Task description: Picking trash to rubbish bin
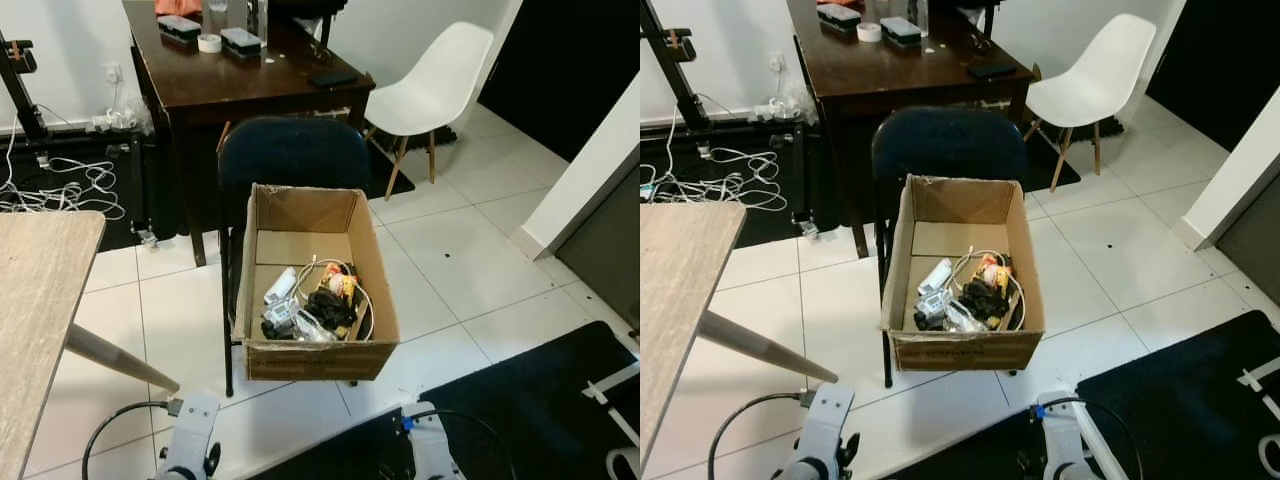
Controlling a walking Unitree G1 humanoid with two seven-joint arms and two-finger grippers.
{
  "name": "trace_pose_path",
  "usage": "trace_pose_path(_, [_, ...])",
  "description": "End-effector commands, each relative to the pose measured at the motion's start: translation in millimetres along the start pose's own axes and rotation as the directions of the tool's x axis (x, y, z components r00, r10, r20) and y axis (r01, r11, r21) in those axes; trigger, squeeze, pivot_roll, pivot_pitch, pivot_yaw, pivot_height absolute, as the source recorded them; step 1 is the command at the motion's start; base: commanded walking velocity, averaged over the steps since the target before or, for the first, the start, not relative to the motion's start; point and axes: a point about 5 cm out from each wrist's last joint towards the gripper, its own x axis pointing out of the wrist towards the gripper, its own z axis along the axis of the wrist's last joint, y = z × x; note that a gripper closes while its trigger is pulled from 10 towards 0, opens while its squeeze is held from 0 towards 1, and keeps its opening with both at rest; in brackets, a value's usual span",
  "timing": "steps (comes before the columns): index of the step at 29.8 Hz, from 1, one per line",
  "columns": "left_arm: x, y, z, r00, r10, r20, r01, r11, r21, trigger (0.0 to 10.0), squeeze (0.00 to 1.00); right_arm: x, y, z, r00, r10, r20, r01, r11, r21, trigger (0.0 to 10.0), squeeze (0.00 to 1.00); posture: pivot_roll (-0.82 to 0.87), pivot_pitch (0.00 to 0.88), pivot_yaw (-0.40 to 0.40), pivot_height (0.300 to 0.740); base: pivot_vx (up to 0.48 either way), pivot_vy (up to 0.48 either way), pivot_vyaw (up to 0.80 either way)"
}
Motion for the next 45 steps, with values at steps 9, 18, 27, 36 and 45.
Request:
trace_pose_path(9, [0.6,-5.2,-18,0.996,0.056,-0.076,-0.058,0.998,-0.020,10.0,0.00,-1.3,-4.3,-18,0.998,-0.025,-0.064,0.024,1.000,-0.020,10.0,0.00,0.11,0.036,-0.059,0.740,0.000,0.000,0.00])
trace_pose_path(18, [1.9,-11.4,-18,0.999,-0.007,-0.047,0.007,1.000,-0.014,10.0,0.00,-1.7,-3.4,-24,0.997,-0.032,-0.076,0.031,0.999,-0.013,10.0,0.00,0.11,0.037,-0.053,0.740,0.000,0.000,0.00])
trace_pose_path(27, [3.3,-15.3,-17,0.999,-0.026,-0.046,0.026,1.000,-0.007,10.0,0.00,-1.6,-3.3,-24,0.997,-0.035,-0.073,0.035,0.999,-0.009,10.0,0.00,0.11,0.043,-0.041,0.740,0.000,-0.267,0.00])
trace_pose_path(36, [3.6,-13.8,-18,0.998,-0.040,-0.053,0.041,0.999,0.020,10.0,0.00,-2.3,-3.9,-27,0.997,-0.037,-0.073,0.036,0.999,-0.011,10.0,0.00,0.10,0.046,-0.038,0.740,0.000,0.000,0.00])
trace_pose_path(45, [4.3,-12.7,-17,0.999,-0.029,-0.046,0.030,1.000,0.009,10.0,0.00,-2.8,-4.5,-28,0.997,-0.036,-0.074,0.035,0.999,-0.018,10.0,0.00,0.10,0.039,-0.038,0.740,0.000,0.000,0.00])
